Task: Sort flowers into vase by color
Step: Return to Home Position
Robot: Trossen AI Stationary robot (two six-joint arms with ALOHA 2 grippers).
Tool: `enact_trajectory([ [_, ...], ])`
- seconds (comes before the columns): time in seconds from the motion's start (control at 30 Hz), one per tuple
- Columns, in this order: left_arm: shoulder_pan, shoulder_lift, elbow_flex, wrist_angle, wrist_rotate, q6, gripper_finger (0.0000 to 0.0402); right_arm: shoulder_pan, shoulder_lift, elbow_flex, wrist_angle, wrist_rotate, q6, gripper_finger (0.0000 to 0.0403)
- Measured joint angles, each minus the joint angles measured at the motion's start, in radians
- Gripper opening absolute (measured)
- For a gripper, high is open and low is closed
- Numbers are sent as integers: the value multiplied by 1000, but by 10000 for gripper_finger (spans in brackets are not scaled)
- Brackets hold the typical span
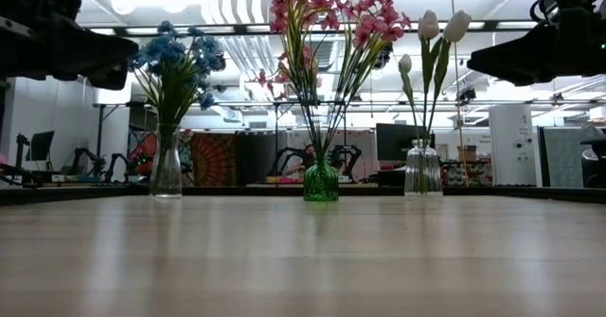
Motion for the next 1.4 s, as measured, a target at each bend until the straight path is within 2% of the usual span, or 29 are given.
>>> enact_trajectory([
  [0.33, 0, 68, 0, 0, -1, 20, 0, 0, 0, 0, 1, 0, 0, 254],
  [1.4, 0, 88, 25, 12, -4, 22, 0, 0, 0, 1, 1, 0, 0, 254],
])
